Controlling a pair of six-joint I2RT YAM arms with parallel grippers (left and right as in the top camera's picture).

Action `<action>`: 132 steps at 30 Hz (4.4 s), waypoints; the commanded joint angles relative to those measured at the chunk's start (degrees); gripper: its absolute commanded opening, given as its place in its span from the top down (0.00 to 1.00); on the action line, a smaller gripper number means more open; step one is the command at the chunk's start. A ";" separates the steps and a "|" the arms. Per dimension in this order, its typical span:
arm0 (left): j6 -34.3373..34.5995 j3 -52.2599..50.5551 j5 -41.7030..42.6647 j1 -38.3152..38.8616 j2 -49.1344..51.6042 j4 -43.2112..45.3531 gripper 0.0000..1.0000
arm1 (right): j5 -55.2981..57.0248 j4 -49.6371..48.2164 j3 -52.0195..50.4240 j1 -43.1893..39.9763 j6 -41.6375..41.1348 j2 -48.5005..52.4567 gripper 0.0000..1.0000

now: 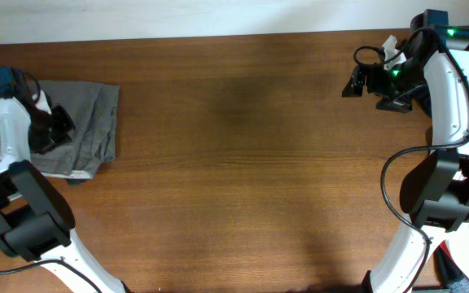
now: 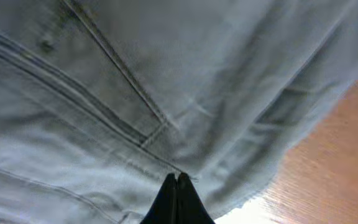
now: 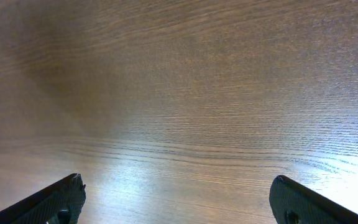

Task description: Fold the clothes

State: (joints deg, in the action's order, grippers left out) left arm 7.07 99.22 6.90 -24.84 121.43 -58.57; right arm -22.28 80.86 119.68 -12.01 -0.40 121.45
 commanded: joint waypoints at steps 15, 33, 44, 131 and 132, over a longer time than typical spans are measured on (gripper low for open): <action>1.90 10.32 11.32 -1.14 -3.21 -0.79 1.00 | 0.50 0.15 0.37 0.13 -0.04 -0.85 0.01; 2.36 16.59 1.62 -11.54 -2.21 -5.14 0.99 | 0.50 0.15 0.37 0.13 -0.04 -0.85 0.01; 2.34 13.16 1.09 -15.69 5.05 -5.49 1.00 | 0.50 0.17 0.37 0.13 -0.04 -0.85 0.01; 5.31 10.38 14.75 8.94 -16.87 -1.92 0.01 | 0.76 -0.07 0.35 2.82 -0.04 -0.90 0.01; 5.31 10.38 14.75 8.94 -16.87 -1.92 0.01 | 0.76 -0.07 0.35 3.89 -0.04 -1.22 0.01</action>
State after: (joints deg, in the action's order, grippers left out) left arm 12.88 109.45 21.65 -15.92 104.53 -60.60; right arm -22.02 80.79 119.68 -11.05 -0.45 121.45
